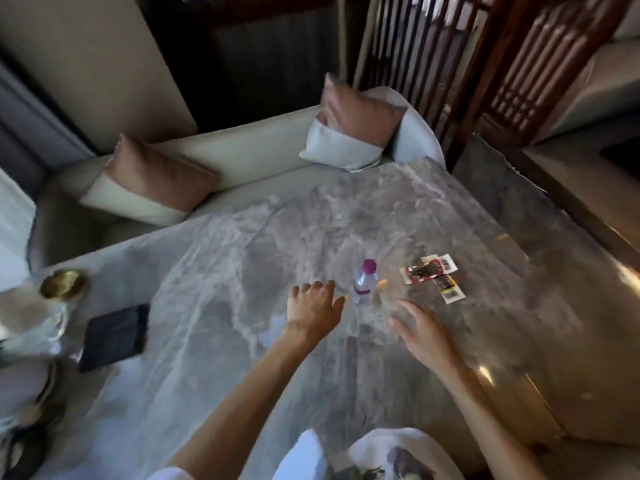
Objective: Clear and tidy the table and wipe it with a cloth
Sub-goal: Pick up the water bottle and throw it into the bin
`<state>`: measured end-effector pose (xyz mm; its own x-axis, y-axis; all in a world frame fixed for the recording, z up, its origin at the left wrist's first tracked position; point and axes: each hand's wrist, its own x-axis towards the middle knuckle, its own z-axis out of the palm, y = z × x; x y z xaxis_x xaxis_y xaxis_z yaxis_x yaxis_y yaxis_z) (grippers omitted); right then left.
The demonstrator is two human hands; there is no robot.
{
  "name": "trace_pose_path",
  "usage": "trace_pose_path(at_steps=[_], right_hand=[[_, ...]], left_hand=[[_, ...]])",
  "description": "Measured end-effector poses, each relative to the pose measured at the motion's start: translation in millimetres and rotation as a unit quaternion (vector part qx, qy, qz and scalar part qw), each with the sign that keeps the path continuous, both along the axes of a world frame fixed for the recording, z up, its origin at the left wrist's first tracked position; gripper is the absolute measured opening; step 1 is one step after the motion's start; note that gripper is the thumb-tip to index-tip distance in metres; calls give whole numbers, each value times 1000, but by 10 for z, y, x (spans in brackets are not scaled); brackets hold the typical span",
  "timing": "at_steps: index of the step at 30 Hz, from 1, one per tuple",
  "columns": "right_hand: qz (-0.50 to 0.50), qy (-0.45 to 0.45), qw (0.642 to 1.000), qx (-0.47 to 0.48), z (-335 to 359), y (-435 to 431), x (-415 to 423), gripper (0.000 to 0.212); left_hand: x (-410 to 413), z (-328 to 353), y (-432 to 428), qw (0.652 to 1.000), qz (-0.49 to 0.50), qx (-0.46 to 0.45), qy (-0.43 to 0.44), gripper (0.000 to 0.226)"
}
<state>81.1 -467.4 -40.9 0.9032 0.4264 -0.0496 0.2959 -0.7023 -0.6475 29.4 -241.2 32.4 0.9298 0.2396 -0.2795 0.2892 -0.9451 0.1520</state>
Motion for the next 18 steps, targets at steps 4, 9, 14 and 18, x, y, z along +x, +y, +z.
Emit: trace_pose_path(at_steps=[4,9,14,18], right_hand=[[-8,69,998,-6,-227,17,278,51],[4,235,972,26,-507,354,521,83],[-45,301,949,85,-701,681,582,82],[-69,310,943,101,-777,743,543,69]], left_hand=[[438,-65,-65,999,-14,-24,16,53],[826,-174,-127,985,-27,-166,38,68],[1033,-299,-225,975,-62,-212,19,44],[1030,-392,-124,963,12,-267,-40,20]])
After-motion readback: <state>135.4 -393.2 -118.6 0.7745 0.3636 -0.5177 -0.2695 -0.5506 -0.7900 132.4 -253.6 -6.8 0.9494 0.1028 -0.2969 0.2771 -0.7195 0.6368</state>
